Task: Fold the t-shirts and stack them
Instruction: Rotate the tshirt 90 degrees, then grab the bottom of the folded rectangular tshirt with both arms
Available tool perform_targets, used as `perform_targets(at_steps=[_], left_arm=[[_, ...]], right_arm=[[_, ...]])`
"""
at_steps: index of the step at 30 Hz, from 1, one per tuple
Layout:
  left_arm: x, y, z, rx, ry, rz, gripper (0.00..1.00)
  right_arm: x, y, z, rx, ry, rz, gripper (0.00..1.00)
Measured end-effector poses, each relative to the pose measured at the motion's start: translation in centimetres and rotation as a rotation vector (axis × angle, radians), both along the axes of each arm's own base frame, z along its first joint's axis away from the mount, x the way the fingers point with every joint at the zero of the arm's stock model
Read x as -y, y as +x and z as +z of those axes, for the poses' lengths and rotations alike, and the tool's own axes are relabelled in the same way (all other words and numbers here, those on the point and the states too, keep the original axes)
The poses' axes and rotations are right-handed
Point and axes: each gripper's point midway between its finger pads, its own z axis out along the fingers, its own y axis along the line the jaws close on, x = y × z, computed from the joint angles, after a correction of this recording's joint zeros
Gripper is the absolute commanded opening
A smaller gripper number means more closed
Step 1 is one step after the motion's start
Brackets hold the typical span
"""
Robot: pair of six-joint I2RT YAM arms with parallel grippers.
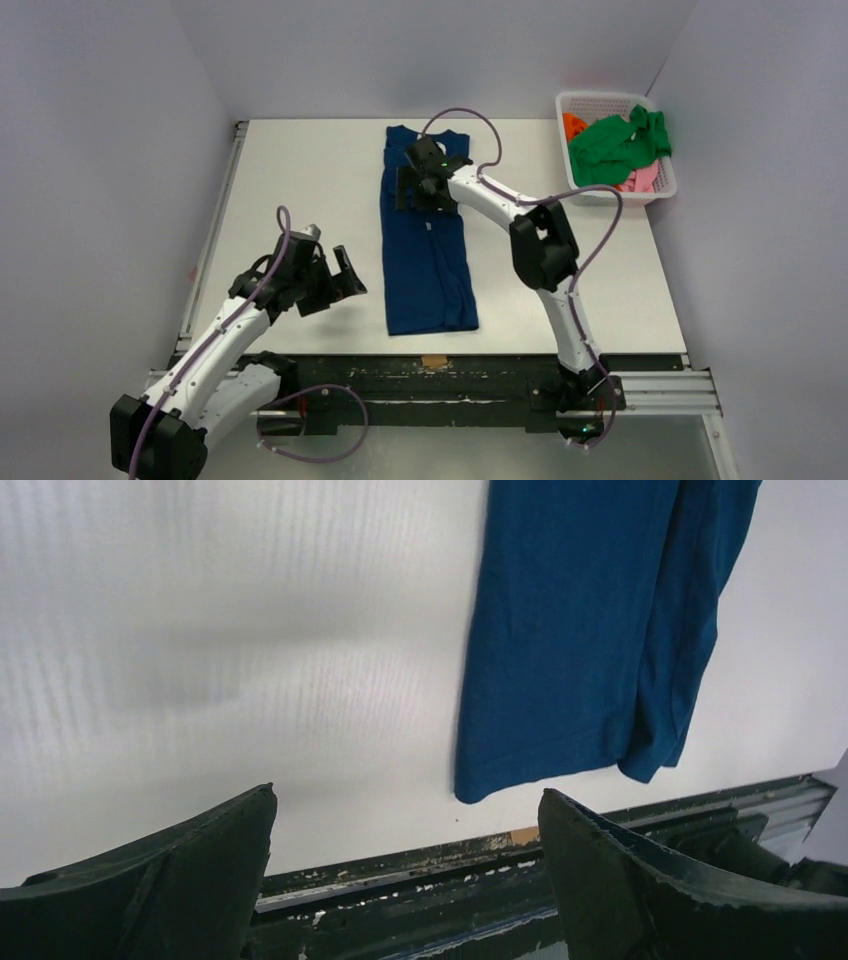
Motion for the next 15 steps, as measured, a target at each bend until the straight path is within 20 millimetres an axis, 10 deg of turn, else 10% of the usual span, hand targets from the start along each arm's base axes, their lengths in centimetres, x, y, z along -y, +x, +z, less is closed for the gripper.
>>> perform_targets(at_steps=[8,15], left_arm=[[4.6,-2.5,-2.8,-0.116,-0.007,-0.234,0.80],[5.5,-4.1,-5.1,-0.176,0.001,-0.298,0.68]], right_arm=[[6.0,-11.8,8.4,0.083,0.165,0.080,0.78],[12.4,-21.7,2.1,-0.098,0.126,0.033,0.58]])
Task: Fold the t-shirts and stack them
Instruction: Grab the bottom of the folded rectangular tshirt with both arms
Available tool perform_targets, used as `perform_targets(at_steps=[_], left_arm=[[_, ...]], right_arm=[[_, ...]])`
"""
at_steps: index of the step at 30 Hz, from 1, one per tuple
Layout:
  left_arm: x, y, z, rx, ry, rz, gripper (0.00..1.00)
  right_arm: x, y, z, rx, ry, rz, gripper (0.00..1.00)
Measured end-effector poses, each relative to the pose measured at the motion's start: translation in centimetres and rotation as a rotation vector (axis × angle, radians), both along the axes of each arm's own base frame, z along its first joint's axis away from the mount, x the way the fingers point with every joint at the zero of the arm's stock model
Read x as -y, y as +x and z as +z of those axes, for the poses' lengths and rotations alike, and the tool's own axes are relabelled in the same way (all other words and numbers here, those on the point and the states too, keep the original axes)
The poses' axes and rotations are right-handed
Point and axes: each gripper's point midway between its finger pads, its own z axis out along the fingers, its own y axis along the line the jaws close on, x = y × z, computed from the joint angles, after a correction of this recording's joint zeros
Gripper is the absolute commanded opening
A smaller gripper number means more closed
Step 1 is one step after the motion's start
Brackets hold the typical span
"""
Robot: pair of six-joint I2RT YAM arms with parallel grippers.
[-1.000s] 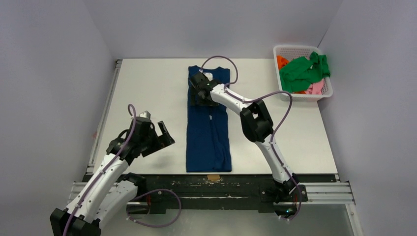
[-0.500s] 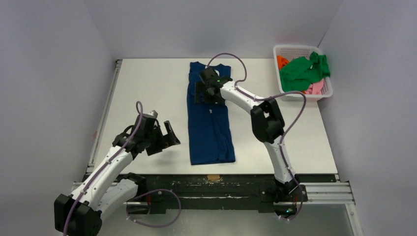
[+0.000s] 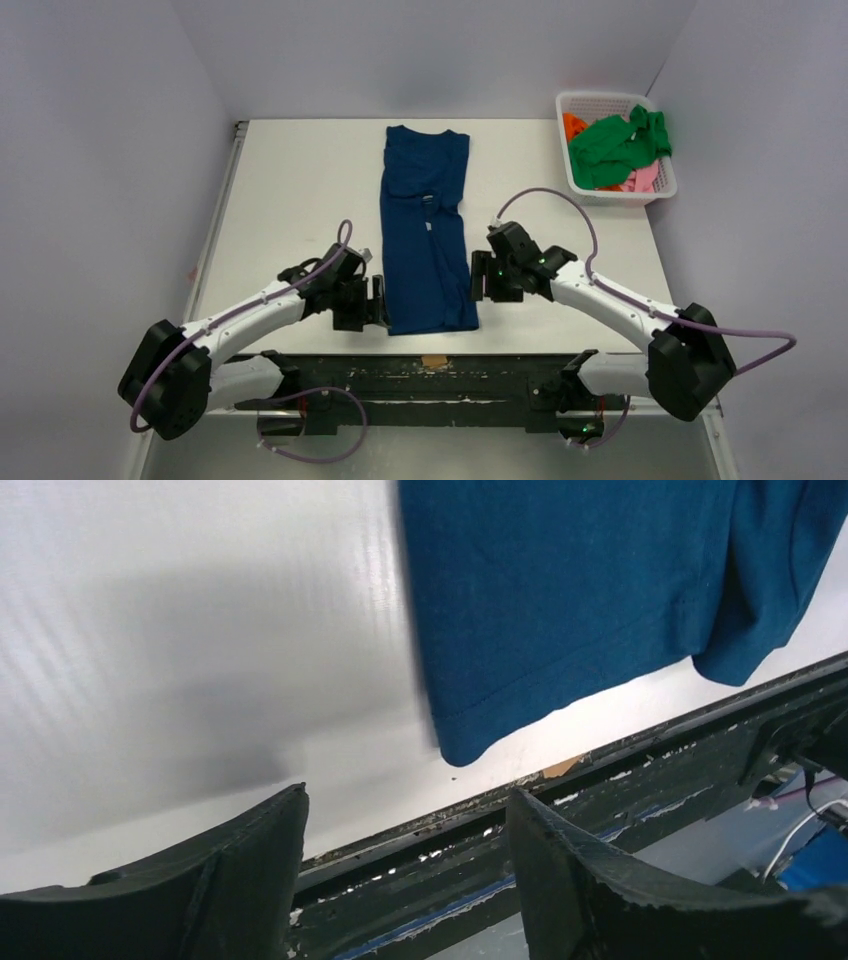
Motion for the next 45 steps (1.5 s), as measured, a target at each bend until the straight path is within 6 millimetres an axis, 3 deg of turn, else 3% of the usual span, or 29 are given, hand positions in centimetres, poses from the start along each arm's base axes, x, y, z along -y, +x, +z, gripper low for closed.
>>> perform_targets(at_steps=[5,9,11,14,17,21,26,29,32,35,41,45], left_arm=[[1.6,-0.9,-1.6,-0.039,0.014,-0.077,0.56],[2.6,-1.1,-1.9,-0.058,0.022,-0.107,0.49],[3.0,-1.0,-2.1,-0.061,0.024,-0.116,0.44],[3.6,-0.8,-2.3,-0.070,0.028,-0.127,0.25],[4.1,-0.8,-2.9,-0.094,0.039,-0.136,0.02],[4.4,-0.9,-3.1,-0.114,0.044,-0.127,0.00],[4.2,-1.5,-3.2,-0.110,0.027,-0.105,0.00],[3.6,-2.8,-3.1,-0.097,0.005,-0.103,0.00],[2.9,-4.9,-2.8,-0.083,-0.009,-0.131,0.00],[2.3,-6.5,-2.3,-0.086,-0.009,-0.159,0.00],[2.0,-6.7,-1.7,-0.072,-0.005,-0.160,0.00],[1.7,-6.9,-2.0,-0.088,0.015,-0.159,0.00]], right_arm=[[1.5,-5.1,-4.0,-0.164,0.014,0.012,0.54],[0.4,-5.7,-5.1,-0.205,0.064,0.034,0.52],[-0.3,-5.3,-5.6,-0.206,0.080,0.044,0.45],[-0.8,-5.0,-6.2,-0.225,0.089,0.054,0.24],[-1.0,-5.2,-6.7,-0.243,0.089,0.065,0.17],[-0.4,-6.5,-6.6,-0.261,0.095,0.074,0.12],[0.7,-10.0,-5.9,-0.312,0.137,0.093,0.06],[1.3,-11.9,-5.7,-0.354,0.163,0.093,0.00],[1.3,-13.0,-5.0,-0.373,0.207,0.095,0.04],[0.9,-12.9,-4.2,-0.348,0.243,0.105,0.10],[-0.4,-11.9,-3.8,-0.322,0.283,0.131,0.35],[-1.1,-12.9,-4.7,-0.360,0.255,0.178,0.39]])
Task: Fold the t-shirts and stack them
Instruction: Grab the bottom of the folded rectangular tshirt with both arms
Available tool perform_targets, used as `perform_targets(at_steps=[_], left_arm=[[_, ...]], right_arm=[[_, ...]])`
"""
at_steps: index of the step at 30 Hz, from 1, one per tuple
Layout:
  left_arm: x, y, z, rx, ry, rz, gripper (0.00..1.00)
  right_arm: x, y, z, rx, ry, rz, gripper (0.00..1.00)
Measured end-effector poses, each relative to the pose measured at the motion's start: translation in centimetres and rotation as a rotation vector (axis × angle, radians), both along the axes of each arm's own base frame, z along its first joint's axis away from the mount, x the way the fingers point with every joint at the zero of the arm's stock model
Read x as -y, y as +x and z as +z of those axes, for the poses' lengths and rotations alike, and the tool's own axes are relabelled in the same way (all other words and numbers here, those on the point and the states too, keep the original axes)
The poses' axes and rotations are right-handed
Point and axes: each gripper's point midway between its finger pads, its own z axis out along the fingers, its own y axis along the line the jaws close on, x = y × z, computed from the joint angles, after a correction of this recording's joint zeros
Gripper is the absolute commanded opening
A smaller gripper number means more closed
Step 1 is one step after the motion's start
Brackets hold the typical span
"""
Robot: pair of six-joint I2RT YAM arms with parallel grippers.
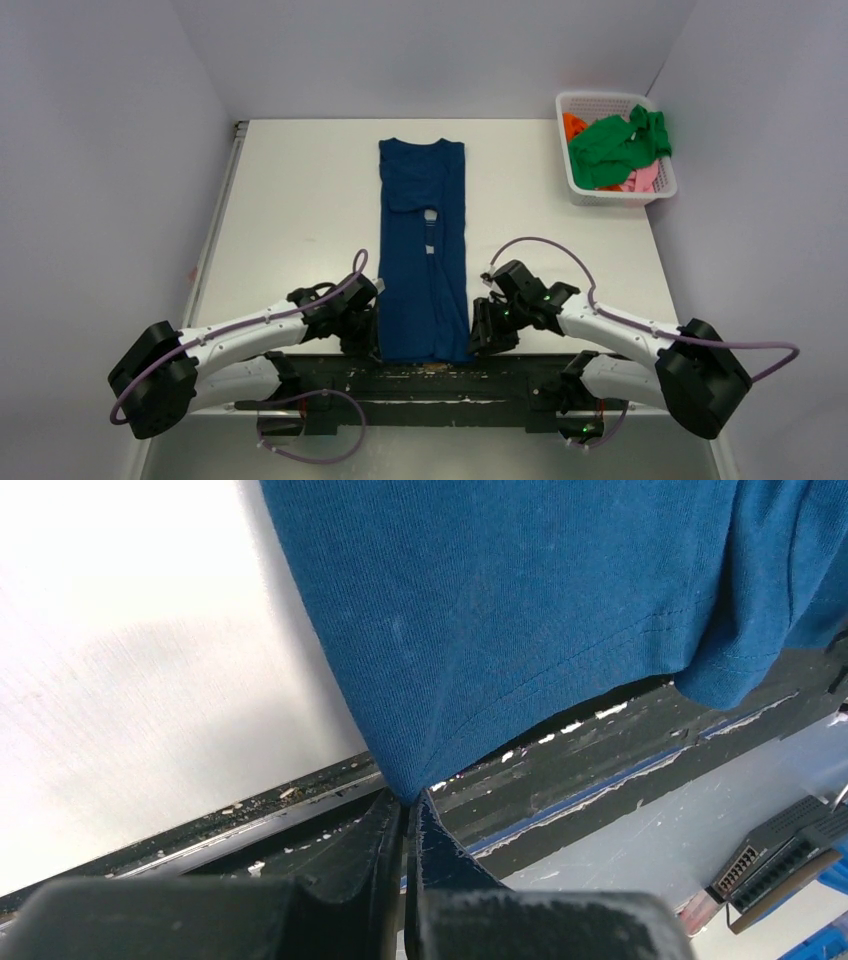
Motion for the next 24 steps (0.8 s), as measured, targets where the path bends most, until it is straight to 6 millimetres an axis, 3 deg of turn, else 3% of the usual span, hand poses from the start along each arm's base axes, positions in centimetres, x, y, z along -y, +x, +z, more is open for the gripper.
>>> perform_targets(at_steps=[3,7,8,12,15,19,24], left_arm=[[0.0,0.0,0.0,-0.003,0.002,0.004,0.00],[0.0,-0.1,0.1,-0.005,-0.003,0.012,0.00],[0.0,0.0,0.2,-0.003,-0.006,0.013,0.00],[0.2,0.0,0.9,0.015,-0.033,0.010,0.00],[0.4,0.6,2.4,0.050,-0.048,0.009,0.00],[1.3,3.4,6.2,0.162,-0.063,0.033,0.00],[1.8,10.5,10.7,0.299,-0.091,0.178,0.00]], right_arm=[[-0.3,-1.2,-0.8,-0.027,-0.025,0.049,0.32],[-0.9,-1.6,-1.6,-0.035,-0.039,0.081,0.03],[-0.9,-1.5,-1.8,-0.034,-0.043,0.079,0.00],[-1.1,-0.8,-1.4,-0.003,-0.045,0.063,0.00],[-1.9,0.5,0.5,0.067,-0.011,0.051,0.00],[-3.2,3.0,3.9,0.173,0.027,0.029,0.00],[-4.6,7.2,7.6,0.286,0.044,-0.011,0.00]])
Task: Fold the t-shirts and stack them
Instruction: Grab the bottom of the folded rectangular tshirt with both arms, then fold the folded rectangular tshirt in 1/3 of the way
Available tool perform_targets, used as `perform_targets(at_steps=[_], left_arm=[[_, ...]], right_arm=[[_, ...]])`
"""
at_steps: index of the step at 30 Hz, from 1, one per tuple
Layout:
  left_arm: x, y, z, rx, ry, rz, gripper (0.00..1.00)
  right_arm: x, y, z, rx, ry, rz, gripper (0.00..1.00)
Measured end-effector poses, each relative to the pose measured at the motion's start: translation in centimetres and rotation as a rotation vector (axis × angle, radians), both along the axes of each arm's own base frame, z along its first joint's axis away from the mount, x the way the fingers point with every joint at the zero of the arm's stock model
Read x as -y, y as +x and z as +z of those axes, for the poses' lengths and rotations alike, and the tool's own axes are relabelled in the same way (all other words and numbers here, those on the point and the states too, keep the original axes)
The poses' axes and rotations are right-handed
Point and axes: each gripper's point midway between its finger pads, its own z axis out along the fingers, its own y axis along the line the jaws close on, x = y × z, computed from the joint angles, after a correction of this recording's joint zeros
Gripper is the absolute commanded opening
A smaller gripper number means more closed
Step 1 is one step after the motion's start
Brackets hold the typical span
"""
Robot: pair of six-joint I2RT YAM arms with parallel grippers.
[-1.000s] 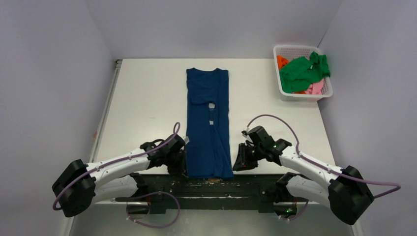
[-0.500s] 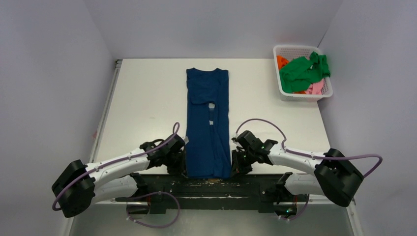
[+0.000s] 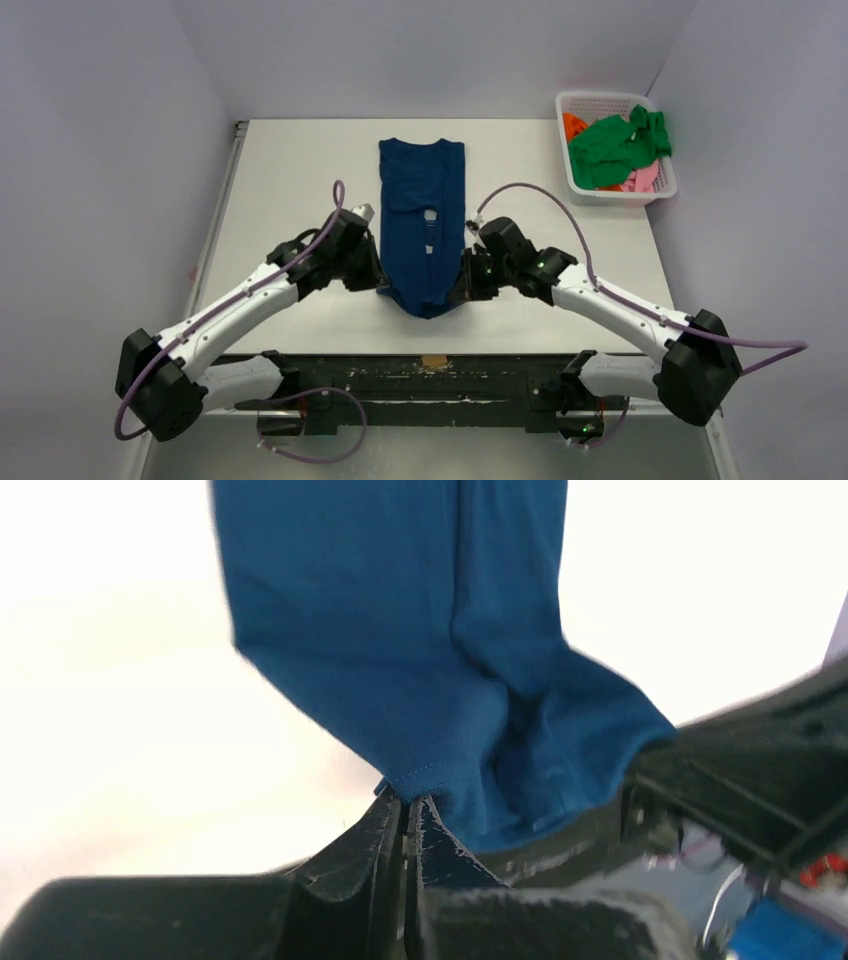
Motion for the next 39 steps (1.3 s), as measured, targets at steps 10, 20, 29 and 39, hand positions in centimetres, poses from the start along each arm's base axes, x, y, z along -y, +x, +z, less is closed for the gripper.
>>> perform_targets(at_steps=[10,20,29,39], left_arm=[[-0.8,13.4,1.1,0.030,0.146,0.168,0.00],[-3.7,20.9,-3.0,-0.070,0.257,0.237,0.00],[-3.2,24.2,-5.9,-0.120,0.246,0.193,0.00],[-2.3,26.8,-6.4,-0.103,0.213,0.158,0.59]], right_arm=[[-1.0,14.6,3.0,0.148,-0.059,-0.198,0.00],[2.2,23.9,-0.4,0.108,-0.120,-0.325,0.00],[4.8,27.2,-5.0,0.037,-0.138,-0.344,0.00],[3.8,31.0,-4.9,0.128,-0.118,-0.282,0.42]])
